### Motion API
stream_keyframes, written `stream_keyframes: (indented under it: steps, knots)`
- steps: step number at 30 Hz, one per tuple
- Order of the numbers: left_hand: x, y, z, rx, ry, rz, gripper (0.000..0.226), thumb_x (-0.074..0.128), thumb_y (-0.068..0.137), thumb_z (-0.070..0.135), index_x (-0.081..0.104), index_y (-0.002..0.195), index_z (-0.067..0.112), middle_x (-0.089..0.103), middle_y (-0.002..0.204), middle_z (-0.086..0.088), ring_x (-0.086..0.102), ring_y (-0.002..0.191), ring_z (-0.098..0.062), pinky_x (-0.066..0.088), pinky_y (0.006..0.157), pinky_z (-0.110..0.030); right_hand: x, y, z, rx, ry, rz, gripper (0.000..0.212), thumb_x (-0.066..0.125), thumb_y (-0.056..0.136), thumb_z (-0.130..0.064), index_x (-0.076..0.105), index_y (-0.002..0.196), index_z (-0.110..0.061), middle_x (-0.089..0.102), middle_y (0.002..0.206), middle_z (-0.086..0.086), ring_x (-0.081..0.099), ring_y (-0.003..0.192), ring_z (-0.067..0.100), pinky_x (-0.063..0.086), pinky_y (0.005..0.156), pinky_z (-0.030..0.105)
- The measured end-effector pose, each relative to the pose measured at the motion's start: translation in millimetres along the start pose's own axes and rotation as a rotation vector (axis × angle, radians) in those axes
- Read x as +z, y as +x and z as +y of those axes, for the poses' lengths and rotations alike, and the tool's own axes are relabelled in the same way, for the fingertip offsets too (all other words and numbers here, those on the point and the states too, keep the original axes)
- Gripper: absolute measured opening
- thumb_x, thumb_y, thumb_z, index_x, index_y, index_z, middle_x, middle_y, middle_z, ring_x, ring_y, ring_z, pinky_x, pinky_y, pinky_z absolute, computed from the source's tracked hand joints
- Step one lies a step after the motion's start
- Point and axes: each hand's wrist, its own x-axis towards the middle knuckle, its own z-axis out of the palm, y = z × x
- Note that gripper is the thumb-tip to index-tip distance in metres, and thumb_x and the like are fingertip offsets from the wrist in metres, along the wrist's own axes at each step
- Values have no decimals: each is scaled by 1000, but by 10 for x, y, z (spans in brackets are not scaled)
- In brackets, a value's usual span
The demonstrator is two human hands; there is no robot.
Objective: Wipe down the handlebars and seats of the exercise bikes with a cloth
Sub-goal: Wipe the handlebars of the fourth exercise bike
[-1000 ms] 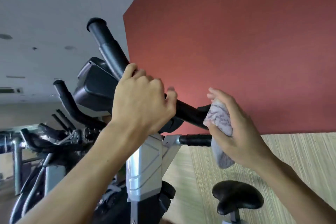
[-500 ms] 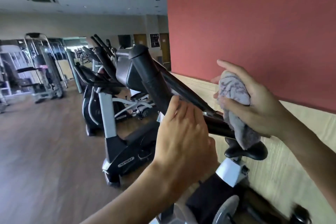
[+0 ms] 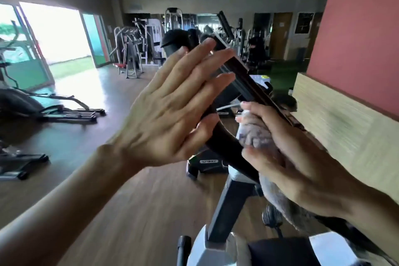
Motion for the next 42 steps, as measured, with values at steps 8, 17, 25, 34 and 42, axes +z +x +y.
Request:
stream_keyframes:
  steps: [8,17,25,34,42]
  knots:
    - [-60,64,53,-92,44,-54,54,38,102,22,43,151,-2,37,161,-15,26,154,-32,11,127,-46,231,326,-152,-374,-147,12,63,40,102,-27,22,159,-6,45,148,4,46,136,17,39,112,35]
    - [-273,50,-17,-24,141,-171,49,37,107,22,44,152,4,41,160,-10,32,152,-29,21,125,-47,13,-2,290,-171,-2,-67,77,32,95,-62,22,161,-25,54,142,-18,43,133,-11,28,105,1]
    - [-305,149,33,-70,113,-203,47,36,109,18,42,152,-1,39,160,-14,27,154,-31,20,126,-51,288,402,-53,-323,50,26,72,37,105,-43,10,162,-10,52,145,3,55,124,12,50,95,37]
    - [-217,180,124,-125,129,-174,43,40,107,10,50,146,-6,50,152,-19,32,151,-37,20,124,-58,-42,-66,231,-228,-128,-97,71,25,101,-62,11,162,-27,50,151,-9,54,129,7,43,107,26]
    - [-256,176,169,-140,89,-170,34,43,104,7,64,129,-6,59,142,-19,42,145,-38,24,121,-59,102,305,43,-291,55,-131,62,34,106,-48,20,159,-19,58,132,-4,57,117,9,46,98,38]
